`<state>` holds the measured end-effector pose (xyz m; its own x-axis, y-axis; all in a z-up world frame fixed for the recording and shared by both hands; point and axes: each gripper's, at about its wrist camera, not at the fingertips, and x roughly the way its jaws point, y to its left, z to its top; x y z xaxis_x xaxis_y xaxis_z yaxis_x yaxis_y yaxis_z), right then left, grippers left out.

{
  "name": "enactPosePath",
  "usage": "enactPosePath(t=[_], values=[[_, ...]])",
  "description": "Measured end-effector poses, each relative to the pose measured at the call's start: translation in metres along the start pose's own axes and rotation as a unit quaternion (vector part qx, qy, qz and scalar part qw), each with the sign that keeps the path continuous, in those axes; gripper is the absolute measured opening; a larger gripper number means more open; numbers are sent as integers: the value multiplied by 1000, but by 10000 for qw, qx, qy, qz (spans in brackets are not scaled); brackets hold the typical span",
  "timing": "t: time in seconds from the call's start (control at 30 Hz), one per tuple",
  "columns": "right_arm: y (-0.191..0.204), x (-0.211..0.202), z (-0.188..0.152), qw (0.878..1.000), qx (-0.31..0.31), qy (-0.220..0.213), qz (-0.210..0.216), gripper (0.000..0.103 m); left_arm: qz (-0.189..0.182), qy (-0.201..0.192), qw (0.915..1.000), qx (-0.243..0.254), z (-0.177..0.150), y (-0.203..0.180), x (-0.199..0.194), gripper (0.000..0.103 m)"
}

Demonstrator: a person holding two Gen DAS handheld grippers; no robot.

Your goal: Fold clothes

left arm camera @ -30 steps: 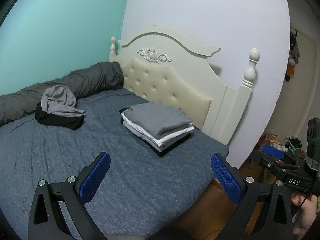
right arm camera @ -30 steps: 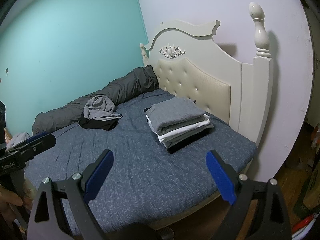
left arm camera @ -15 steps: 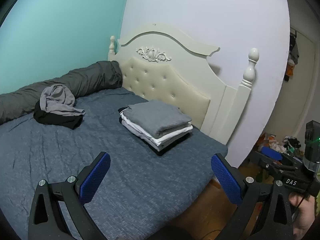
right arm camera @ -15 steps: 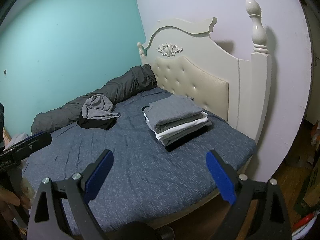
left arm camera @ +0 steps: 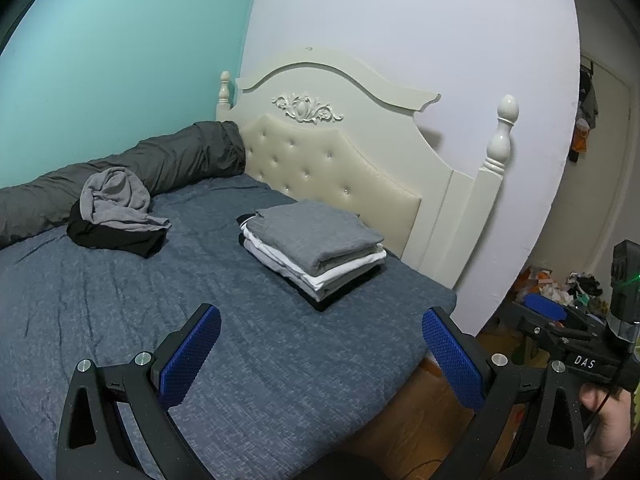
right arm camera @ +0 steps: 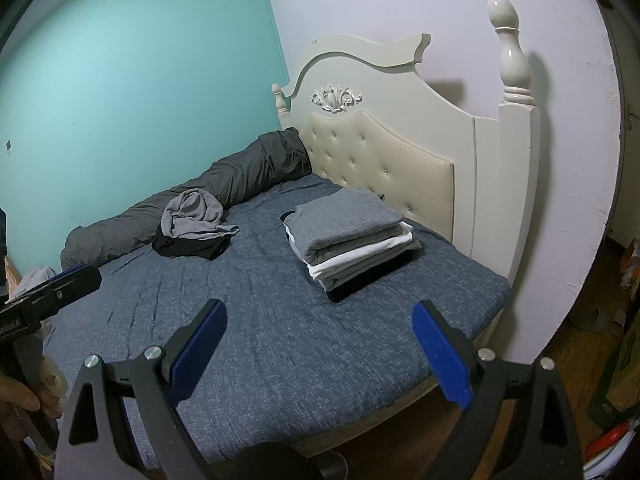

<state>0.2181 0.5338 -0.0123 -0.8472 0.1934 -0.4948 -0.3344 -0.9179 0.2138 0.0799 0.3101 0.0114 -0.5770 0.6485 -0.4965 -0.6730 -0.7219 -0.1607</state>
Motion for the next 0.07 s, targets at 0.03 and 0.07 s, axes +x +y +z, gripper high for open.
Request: enactPosePath(t=[0.03,0.07], values=[[0,0,0,10000,0,4,2,95,-6,-4,10000,11,0,0,0,103],[0,0,0,10000,-1,5,4,95,3,-5,10000,21,-1,0,0,103]])
